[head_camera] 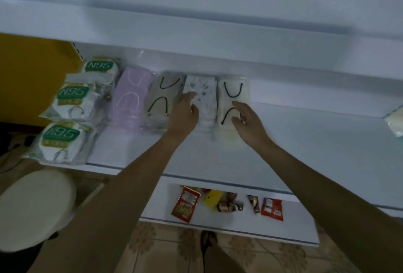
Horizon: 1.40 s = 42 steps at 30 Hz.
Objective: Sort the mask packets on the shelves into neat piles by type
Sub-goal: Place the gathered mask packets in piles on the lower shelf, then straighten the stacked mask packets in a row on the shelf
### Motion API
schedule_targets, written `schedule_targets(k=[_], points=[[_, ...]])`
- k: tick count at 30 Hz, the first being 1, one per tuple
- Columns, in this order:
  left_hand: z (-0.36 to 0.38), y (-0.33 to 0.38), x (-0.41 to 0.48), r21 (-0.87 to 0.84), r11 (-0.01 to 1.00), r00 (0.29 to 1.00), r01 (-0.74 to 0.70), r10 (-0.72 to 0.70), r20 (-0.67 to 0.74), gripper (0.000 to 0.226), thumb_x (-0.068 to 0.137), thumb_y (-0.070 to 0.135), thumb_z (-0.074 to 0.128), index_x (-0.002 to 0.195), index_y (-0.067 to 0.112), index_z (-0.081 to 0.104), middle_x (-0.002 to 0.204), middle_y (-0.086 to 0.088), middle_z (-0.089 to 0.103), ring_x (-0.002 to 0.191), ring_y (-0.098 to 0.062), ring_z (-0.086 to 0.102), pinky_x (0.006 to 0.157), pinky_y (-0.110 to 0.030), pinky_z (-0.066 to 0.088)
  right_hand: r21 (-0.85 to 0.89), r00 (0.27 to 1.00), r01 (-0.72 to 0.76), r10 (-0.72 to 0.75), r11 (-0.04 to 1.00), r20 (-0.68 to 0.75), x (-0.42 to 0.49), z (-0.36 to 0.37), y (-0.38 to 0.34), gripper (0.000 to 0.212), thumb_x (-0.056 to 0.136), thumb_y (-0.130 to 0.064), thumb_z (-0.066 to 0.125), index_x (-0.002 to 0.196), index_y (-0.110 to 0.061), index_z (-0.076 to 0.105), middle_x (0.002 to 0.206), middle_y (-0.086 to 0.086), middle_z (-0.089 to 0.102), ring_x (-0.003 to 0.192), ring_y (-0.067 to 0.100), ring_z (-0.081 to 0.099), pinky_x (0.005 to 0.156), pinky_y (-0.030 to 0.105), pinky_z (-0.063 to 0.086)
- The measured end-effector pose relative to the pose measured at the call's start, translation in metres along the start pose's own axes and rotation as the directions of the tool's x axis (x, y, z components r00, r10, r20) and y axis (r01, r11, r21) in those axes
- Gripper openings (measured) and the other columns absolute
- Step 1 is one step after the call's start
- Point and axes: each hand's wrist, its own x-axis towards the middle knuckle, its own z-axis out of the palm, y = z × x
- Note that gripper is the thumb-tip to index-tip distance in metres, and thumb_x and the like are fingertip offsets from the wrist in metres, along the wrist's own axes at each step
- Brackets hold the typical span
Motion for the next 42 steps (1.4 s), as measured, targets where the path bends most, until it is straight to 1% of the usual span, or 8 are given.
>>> schedule_targets(k=[3,8,17,22,26,29,35,42], points=[[0.022,-0.008,-0.031,-0.08,0.989,0.991,-0.126,0.129,0.032,0.035,0.091,-0.004,0.045,0.124,-0.002,0.053,0.123,-0.018,0.056,0.112,-0.025,0.055,0.093,-0.016,0.036,0.038,0.987,0.005,0.001,0.999,-0.163,-0.014,-0.01,0.026,0.038,0.094,-0.006,0.048,0.131,-0.012,0.048,0.135,0.002,0.048,0.121,0.014,0.046,0.095,0.014,0.032],[0.068,-0.02,-0.07,-0.132,0.991,0.983,-0.005,0.03,0.184,0.041,0.093,0.004,0.047,0.134,0.0,0.044,0.131,-0.016,0.05,0.122,-0.025,0.049,0.098,-0.019,0.034,0.202,0.953,-0.149,0.195,0.968,-0.233,-0.017,-0.017,0.057,0.04,0.093,-0.01,0.053,0.132,-0.01,0.046,0.133,0.003,0.049,0.122,0.017,0.047,0.086,0.014,0.033],[0.125,0.002,-0.034,-0.225,0.924,0.948,0.309,-0.279,0.155,0.055,0.096,0.021,0.048,0.144,0.009,0.025,0.144,-0.012,0.035,0.13,-0.024,0.038,0.103,-0.028,0.03,0.417,0.902,-0.392,0.432,0.82,-0.002,0.038,-0.009,0.083,0.06,0.087,-0.024,0.062,0.139,-0.011,0.036,0.13,0.009,0.047,0.103,0.019,0.049,0.091,0.029,0.041],[0.143,0.006,-0.033,-0.271,0.888,0.928,0.372,-0.363,0.087,0.051,0.094,0.018,0.05,0.14,0.008,0.03,0.14,-0.013,0.038,0.124,-0.027,0.044,0.096,-0.027,0.036,0.502,0.871,-0.454,0.485,0.736,0.077,0.05,-0.013,0.088,0.023,0.083,-0.026,0.066,0.094,-0.011,0.052,0.074,0.004,0.046,0.065,0.014,0.044,0.064,0.026,0.039],[0.15,0.001,-0.032,-0.242,0.895,0.926,0.375,-0.375,0.052,0.051,0.091,0.019,0.056,0.137,0.007,0.036,0.136,-0.014,0.04,0.121,-0.027,0.045,0.097,-0.028,0.036,0.495,0.847,-0.518,0.499,0.697,0.183,0.055,-0.017,0.09,0.027,0.077,-0.031,0.073,0.086,-0.012,0.055,0.077,0.005,0.05,0.067,0.015,0.047,0.056,0.022,0.04],[0.154,-0.001,-0.034,-0.235,0.9,0.927,0.368,-0.375,0.019,0.051,0.089,0.019,0.059,0.135,0.007,0.039,0.134,-0.014,0.042,0.119,-0.026,0.046,0.094,-0.026,0.036,0.506,0.859,-0.496,0.485,0.705,0.166,0.056,-0.015,0.09,0.033,0.079,-0.022,0.071,0.106,-0.008,0.062,0.106,0.01,0.06,0.09,0.02,0.054,0.065,0.023,0.042],[0.167,0.009,-0.045,-0.261,0.929,0.95,0.264,-0.298,-0.099,0.048,0.084,0.021,0.067,0.127,0.007,0.048,0.121,-0.011,0.053,0.112,-0.022,0.05,0.085,-0.018,0.035,0.517,0.902,-0.422,0.399,0.745,0.162,0.046,-0.014,0.091,0.04,0.082,-0.012,0.063,0.119,-0.014,0.048,0.108,0.005,0.055,0.098,0.024,0.056,0.084,0.039,0.051],[0.166,0.045,-0.072,-0.447,0.894,0.957,0.037,-0.161,-0.243,0.094,0.076,0.032,0.074,0.147,0.014,0.014,0.143,-0.011,0.026,0.123,-0.014,0.038,0.102,-0.027,0.038,0.341,0.998,-0.053,0.058,0.938,-0.004,-0.01,-0.103,0.117,0.031,0.08,0.002,0.063,0.091,-0.025,0.051,0.081,-0.003,0.057,0.07,0.012,0.054,0.062,0.019,0.045]])
